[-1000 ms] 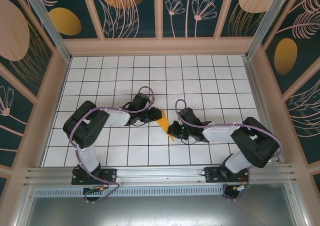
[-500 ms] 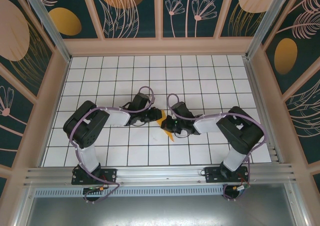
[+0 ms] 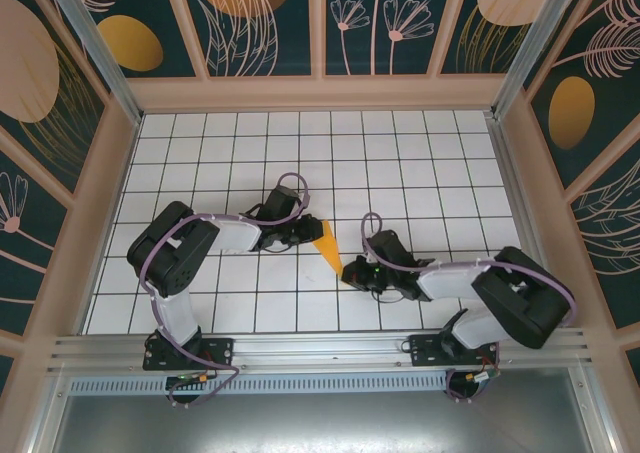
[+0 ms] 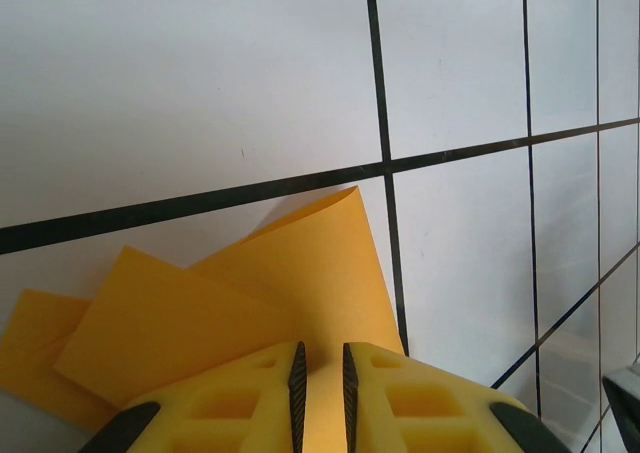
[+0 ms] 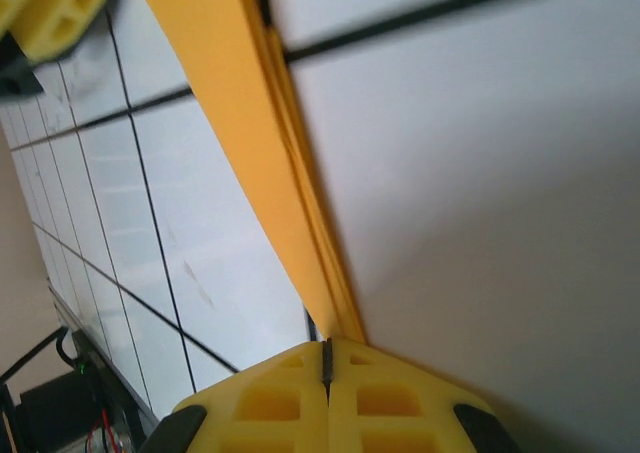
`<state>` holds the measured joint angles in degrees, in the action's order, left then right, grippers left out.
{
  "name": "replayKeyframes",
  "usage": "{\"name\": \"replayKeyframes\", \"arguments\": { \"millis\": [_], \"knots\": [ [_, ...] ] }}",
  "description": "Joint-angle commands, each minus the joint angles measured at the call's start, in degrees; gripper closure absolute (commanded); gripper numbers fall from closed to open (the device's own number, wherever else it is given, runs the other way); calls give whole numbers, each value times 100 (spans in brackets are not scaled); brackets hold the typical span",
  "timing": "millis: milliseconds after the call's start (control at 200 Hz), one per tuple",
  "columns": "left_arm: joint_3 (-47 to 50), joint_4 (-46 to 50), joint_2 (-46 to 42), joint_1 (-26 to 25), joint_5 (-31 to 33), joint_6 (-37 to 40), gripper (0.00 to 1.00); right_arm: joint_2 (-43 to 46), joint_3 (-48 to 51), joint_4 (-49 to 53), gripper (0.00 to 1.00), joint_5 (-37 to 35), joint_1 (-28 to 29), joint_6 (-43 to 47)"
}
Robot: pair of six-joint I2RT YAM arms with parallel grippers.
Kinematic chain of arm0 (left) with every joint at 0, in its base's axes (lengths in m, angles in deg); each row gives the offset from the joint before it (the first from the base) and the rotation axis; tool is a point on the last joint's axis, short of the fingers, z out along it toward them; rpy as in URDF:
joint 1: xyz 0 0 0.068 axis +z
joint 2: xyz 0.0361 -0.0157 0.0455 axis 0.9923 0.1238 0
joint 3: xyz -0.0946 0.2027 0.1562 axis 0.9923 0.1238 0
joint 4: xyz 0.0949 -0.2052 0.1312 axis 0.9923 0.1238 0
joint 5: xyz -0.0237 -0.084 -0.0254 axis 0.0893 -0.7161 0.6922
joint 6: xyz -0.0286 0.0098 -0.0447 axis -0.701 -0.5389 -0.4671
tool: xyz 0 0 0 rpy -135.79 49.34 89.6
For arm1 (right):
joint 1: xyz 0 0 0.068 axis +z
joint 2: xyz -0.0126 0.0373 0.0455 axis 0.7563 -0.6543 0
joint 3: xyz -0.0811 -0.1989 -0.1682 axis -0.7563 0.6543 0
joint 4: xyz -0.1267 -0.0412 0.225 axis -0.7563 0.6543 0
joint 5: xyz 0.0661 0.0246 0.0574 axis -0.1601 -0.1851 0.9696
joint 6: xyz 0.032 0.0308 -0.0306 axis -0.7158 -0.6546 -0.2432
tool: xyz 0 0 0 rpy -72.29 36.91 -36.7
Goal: Fold a paper plane with a square sheet of paper (pick it up from the middle)
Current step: Fold the wing for the fifth time at the center of the table.
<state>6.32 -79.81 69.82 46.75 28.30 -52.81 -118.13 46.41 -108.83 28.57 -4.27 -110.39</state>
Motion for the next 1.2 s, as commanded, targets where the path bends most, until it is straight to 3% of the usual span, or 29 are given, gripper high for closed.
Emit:
{"name": "replayKeyframes", "arguments": {
  "millis": [0, 145, 310, 671, 911, 1196],
  "knots": [
    [49, 512, 424, 53, 643, 211, 80, 389, 246, 678, 92, 4, 43, -90],
    [13, 562, 411, 47, 614, 263, 79, 743, -53, 1403, 92, -308, 6, 152],
    [38, 509, 352, 45, 533, 278, 78, 752, -570, 1417, 92, -581, -45, 350],
    [-61, 627, 281, 52, 519, 323, 77, -850, -1705, 649, 92, -229, -153, 619],
    [-44, 662, 244, 50, 529, 307, 76, -1338, -1271, 395, 92, -187, -176, 503],
    [-106, 783, 210, 53, 616, 368, 76, -947, -614, 101, 89, -139, -142, 313]
  ]
}}
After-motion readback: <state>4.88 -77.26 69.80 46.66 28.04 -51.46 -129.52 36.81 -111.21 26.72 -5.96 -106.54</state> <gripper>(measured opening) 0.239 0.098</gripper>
